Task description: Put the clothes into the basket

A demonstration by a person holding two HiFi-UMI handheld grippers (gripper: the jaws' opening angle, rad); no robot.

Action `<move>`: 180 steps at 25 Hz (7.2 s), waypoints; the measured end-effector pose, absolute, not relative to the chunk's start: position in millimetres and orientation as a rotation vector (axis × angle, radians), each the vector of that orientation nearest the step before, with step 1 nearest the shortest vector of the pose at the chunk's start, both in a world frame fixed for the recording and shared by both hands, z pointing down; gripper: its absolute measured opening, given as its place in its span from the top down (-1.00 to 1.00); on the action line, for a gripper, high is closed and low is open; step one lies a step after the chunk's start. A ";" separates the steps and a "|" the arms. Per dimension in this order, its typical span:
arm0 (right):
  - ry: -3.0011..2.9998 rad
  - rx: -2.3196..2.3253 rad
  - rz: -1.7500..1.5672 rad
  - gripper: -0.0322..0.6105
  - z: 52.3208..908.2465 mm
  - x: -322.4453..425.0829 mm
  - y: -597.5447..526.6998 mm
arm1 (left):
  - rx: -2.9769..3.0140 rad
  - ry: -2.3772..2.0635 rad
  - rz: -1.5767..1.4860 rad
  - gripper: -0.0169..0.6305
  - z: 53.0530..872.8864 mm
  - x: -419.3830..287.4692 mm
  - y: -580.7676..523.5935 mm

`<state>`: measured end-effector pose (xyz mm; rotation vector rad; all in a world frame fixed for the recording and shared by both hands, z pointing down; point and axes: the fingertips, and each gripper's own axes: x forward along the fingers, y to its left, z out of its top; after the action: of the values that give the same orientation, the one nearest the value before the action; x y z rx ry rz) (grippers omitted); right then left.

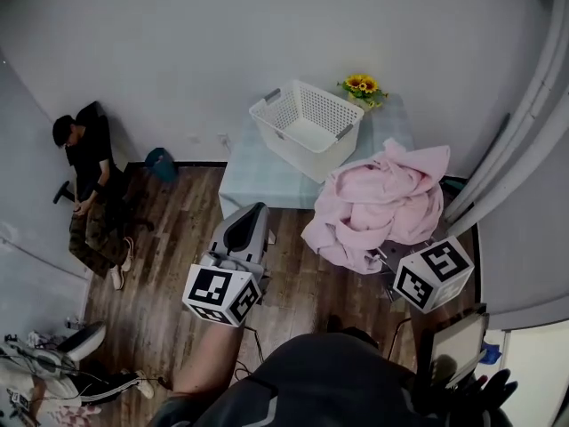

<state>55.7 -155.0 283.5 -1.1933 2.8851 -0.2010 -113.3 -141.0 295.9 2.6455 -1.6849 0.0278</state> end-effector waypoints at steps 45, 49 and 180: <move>3.068 -1.499 -0.098 -0.09 260.3 -37.7 -591.9 | 2.752 -1.472 0.101 0.92 293.9 -226.9 -563.7; 3.116 -1.428 -0.083 -0.09 257.2 -41.3 -592.7 | 2.748 -1.470 0.088 0.92 285.6 -220.9 -558.1; 3.022 -1.453 -0.281 0.30 311.7 -79.0 -590.3 | 2.621 -1.571 0.003 0.92 321.1 -231.3 -529.5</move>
<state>-79.0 -590.3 311.7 -1.4528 3.0224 -0.2806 -231.3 -529.5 321.1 2.6210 -1.5707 0.0027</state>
